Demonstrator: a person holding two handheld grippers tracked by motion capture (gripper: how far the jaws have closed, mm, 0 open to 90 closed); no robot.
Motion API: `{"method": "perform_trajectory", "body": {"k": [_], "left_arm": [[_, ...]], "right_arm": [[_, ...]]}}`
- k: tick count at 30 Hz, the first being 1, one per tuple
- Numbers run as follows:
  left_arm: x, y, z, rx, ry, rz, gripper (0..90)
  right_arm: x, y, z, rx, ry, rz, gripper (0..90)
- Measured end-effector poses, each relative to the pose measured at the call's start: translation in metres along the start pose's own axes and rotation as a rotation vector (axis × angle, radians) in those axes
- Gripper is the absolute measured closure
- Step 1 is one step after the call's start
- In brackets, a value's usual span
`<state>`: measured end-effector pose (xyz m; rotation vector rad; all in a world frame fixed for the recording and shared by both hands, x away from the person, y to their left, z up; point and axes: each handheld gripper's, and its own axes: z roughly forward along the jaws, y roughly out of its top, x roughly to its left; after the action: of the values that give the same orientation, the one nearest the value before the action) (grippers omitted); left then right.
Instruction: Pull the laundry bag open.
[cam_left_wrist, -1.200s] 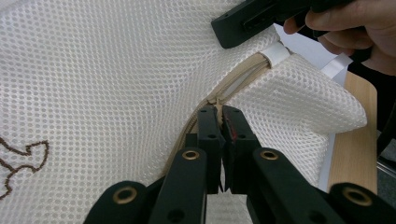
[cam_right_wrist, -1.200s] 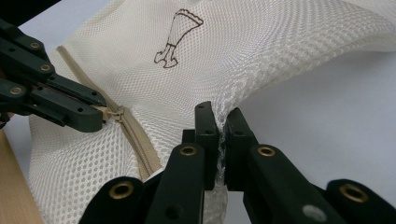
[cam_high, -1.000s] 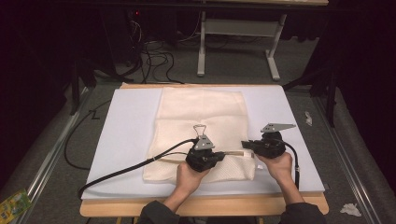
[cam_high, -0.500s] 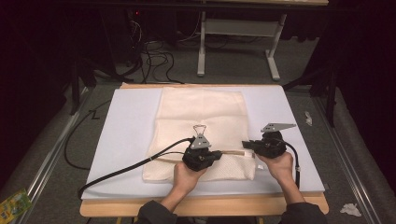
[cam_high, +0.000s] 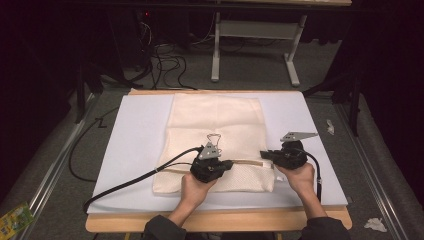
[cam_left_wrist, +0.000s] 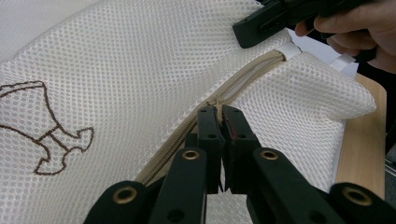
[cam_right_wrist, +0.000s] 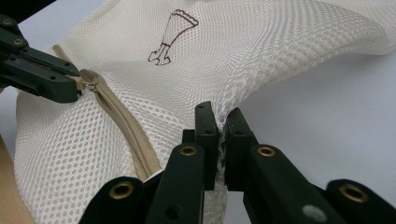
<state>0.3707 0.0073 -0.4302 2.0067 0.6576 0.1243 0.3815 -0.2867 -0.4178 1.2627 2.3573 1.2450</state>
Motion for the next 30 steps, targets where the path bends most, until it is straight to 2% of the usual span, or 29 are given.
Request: {"method": "perform_trajectory", "body": {"k": [9,12,17,22,30], "left_arm": [[0.006,-0.003,-0.008,-0.009,0.008,-0.016,87.2],[0.009,-0.003,-0.01,-0.026,-0.017,-0.041,87.2],[0.012,-0.002,-0.014,-0.022,-0.009,-0.036,87.2],[0.016,-0.006,-0.02,-0.024,-0.001,-0.05,87.2],[0.02,-0.007,-0.032,-0.043,0.022,-0.048,87.2]], "right_arm": [[0.0,0.0,0.0,0.003,-0.012,0.001,88.4],[0.0,0.001,0.001,0.006,-0.012,0.0,88.4],[-0.001,0.001,0.0,0.003,-0.016,-0.003,88.4],[-0.002,0.0,0.001,0.007,-0.016,0.007,88.4],[-0.002,0.001,0.002,0.007,-0.021,0.005,88.4]]}}
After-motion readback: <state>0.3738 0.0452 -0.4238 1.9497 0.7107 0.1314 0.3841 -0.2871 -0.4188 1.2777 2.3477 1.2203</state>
